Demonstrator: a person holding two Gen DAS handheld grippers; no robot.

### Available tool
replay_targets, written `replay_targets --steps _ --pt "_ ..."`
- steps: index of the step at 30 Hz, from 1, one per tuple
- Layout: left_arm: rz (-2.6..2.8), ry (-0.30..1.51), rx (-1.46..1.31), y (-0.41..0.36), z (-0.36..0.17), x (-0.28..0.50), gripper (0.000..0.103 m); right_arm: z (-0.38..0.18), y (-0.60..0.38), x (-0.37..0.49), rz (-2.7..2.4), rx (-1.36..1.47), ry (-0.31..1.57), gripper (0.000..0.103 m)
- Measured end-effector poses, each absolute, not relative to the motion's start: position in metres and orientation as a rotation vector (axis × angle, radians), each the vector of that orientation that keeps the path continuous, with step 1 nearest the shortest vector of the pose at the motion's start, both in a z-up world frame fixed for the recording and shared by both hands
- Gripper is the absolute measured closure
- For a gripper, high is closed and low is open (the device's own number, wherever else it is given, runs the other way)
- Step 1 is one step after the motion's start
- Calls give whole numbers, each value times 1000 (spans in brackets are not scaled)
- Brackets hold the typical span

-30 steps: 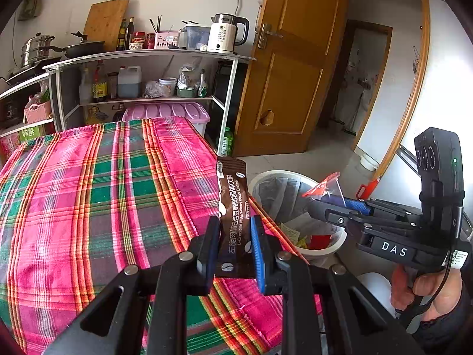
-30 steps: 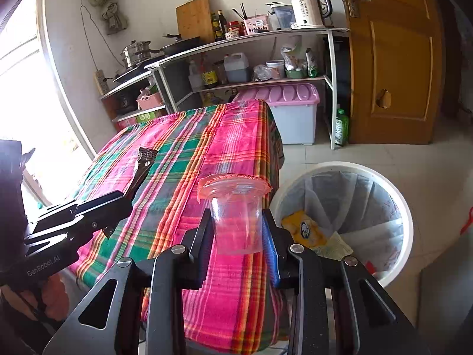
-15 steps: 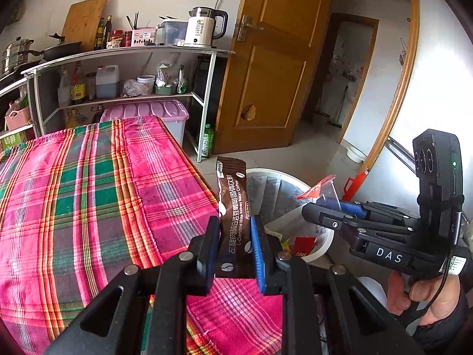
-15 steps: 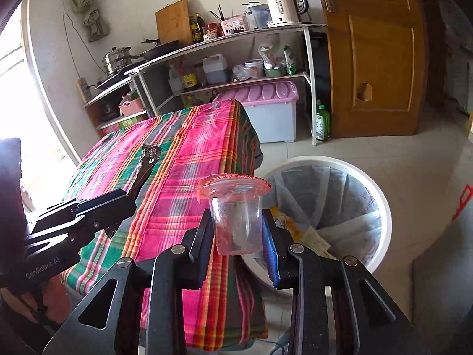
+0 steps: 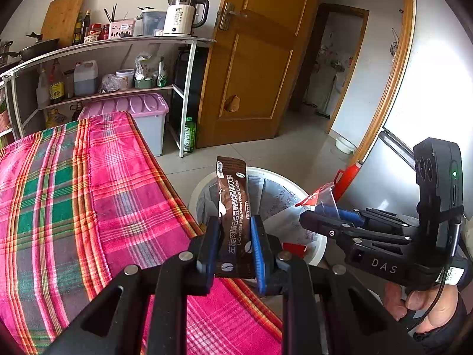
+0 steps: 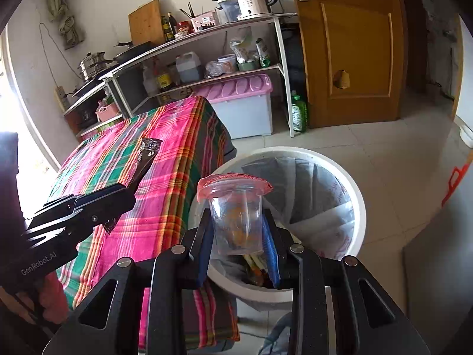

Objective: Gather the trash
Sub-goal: 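Carry the brown wrapper and clear cup over the bin and open both tools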

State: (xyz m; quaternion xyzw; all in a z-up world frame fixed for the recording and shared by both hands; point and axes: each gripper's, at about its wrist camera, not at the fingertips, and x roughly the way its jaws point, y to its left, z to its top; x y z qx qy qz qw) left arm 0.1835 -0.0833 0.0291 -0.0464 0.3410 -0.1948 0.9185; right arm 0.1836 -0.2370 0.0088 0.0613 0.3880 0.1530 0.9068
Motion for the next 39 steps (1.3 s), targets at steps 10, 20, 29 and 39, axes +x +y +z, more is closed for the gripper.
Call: replay_targets --steps 10,20,29,39 --pt "-445 770 -91 -114 8 210 80 -9 -261 200 266 164 842 71" --pt "-451 825 -100 -133 -8 231 80 -26 -274 215 234 172 870 70" --pt "-459 867 -116 -140 -14 242 76 -33 -280 220 204 174 887 64" --pt "-454 832 -111 -132 -6 230 74 -19 -278 206 195 167 856 63"
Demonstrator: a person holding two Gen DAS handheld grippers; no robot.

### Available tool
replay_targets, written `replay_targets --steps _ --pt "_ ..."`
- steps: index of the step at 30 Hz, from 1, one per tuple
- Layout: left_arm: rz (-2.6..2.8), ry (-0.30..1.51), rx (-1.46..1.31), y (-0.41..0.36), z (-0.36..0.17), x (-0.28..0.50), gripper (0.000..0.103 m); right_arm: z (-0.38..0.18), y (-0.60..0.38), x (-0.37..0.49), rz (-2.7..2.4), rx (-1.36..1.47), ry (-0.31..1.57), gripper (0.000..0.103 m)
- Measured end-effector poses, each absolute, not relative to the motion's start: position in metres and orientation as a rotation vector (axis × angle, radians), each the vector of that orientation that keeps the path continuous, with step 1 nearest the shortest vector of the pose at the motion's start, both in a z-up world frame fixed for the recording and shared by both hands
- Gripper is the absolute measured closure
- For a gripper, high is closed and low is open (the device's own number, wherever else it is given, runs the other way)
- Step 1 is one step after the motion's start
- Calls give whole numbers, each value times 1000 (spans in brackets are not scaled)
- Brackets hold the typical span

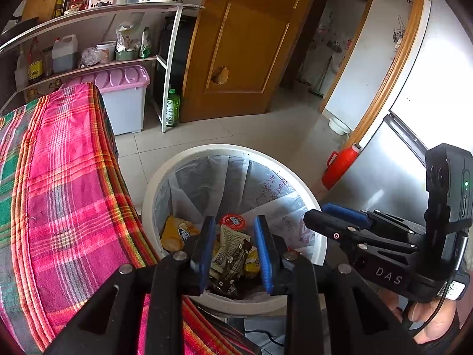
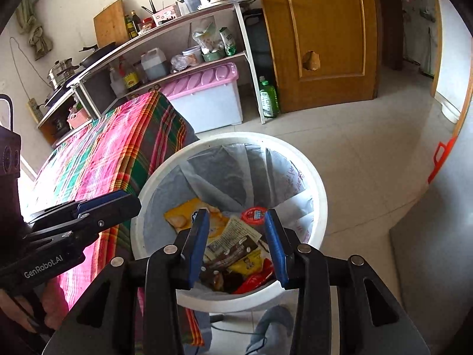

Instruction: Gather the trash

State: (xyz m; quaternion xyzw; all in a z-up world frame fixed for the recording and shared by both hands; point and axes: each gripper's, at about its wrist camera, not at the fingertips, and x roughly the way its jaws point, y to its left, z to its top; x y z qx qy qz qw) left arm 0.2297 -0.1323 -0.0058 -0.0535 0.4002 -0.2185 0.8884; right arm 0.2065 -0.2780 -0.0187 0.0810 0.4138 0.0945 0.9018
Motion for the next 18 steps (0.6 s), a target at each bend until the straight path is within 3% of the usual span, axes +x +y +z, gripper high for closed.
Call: replay_targets --steps 10,12,18 --pt "-421 772 -120 -108 11 198 74 8 -259 173 207 151 785 63" --pt "-413 759 -119 -103 15 190 68 12 -254 165 211 148 771 63" --pt "-392 720 -120 -86 25 167 64 20 -237 143 222 133 745 63"
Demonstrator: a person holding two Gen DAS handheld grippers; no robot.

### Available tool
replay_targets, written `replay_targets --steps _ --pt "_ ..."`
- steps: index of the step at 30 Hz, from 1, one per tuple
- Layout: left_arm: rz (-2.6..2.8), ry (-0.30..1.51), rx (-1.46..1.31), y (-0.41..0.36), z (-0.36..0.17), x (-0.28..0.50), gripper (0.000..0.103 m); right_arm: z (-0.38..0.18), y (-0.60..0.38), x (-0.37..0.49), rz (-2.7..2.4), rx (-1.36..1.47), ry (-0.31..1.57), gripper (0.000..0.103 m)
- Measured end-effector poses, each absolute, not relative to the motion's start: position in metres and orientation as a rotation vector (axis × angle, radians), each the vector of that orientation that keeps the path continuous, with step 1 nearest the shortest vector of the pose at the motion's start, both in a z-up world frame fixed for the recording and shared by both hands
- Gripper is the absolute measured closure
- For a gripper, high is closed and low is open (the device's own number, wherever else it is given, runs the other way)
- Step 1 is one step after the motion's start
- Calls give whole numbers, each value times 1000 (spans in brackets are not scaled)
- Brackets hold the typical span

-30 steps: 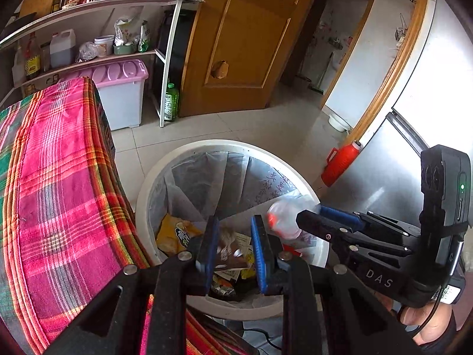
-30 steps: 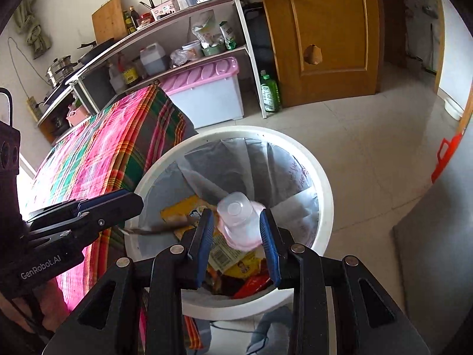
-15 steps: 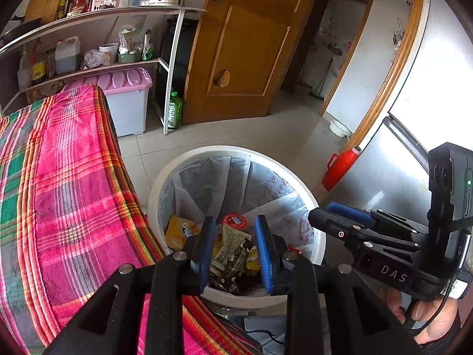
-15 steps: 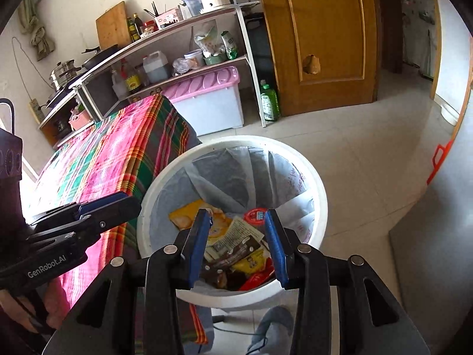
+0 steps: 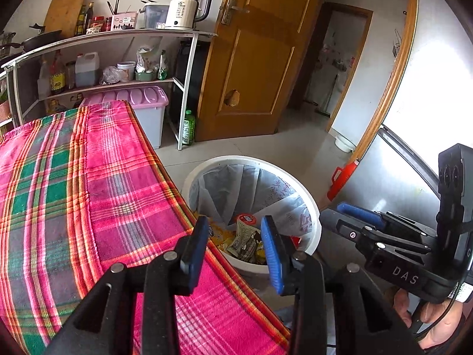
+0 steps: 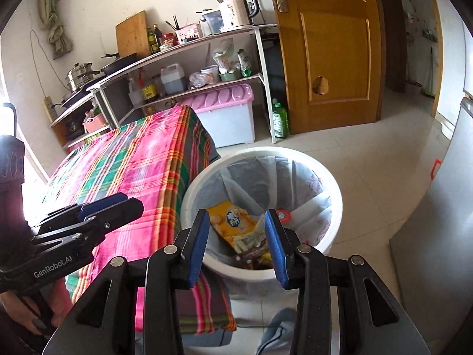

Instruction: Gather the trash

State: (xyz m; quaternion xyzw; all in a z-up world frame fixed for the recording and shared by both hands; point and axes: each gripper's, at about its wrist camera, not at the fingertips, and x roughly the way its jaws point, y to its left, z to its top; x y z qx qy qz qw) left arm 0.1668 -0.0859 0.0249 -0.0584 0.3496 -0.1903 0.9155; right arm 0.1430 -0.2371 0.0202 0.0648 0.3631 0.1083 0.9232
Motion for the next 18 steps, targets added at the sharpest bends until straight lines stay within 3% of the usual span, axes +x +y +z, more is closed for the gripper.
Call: replay_targets --steps 8,18 --pt "-357 684 -120 -69 30 139 58 18 -222 113 232 110 730 63" --pt "-311 670 -103 -58 25 107 58 18 -207 76 227 53 694 63"
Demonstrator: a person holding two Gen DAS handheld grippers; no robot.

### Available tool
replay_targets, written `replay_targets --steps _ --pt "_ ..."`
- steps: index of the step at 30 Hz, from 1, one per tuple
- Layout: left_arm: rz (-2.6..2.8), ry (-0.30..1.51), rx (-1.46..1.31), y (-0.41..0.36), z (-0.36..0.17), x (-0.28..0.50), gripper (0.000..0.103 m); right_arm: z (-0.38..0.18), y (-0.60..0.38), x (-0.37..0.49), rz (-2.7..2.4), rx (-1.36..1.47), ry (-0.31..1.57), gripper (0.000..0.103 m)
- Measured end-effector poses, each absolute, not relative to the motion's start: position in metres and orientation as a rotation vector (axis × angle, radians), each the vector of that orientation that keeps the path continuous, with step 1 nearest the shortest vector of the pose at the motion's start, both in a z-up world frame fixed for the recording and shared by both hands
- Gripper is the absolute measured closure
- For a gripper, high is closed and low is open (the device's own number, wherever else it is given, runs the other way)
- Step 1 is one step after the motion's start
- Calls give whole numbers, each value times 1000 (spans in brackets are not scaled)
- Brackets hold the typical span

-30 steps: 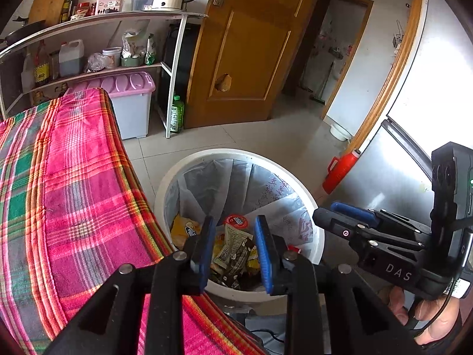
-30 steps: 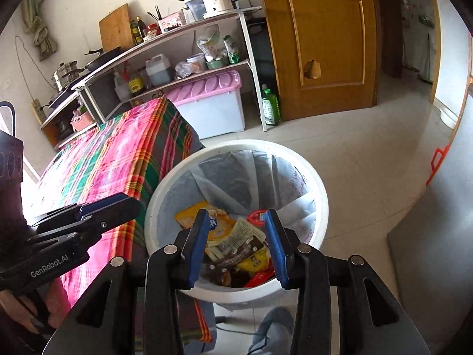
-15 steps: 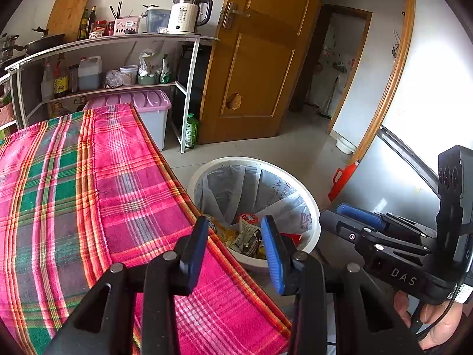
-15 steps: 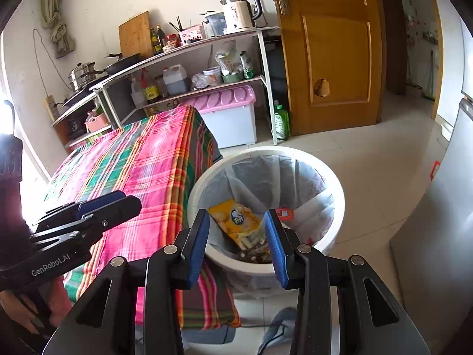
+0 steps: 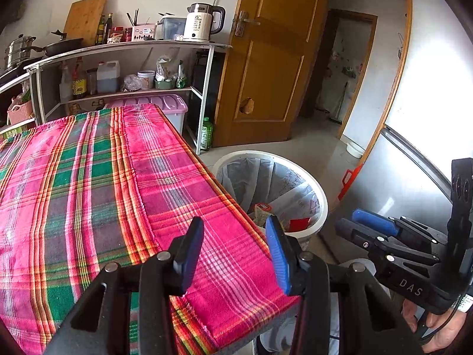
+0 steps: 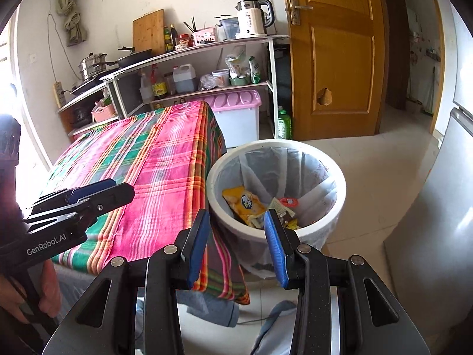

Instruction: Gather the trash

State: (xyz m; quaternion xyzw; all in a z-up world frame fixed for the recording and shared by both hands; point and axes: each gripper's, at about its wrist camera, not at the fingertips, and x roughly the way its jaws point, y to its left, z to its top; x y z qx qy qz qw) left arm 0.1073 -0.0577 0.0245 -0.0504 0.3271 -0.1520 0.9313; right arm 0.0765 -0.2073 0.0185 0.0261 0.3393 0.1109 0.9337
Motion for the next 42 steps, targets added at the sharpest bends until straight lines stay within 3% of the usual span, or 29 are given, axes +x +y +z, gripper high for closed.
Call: replay_targets --steps 13,42 --pt "-302 633 -106 -51 26 65 56 19 -207 43 214 43 673 63" --pt "-291 621 -72 -60 25 50 56 16 -207 25 212 52 665 63"
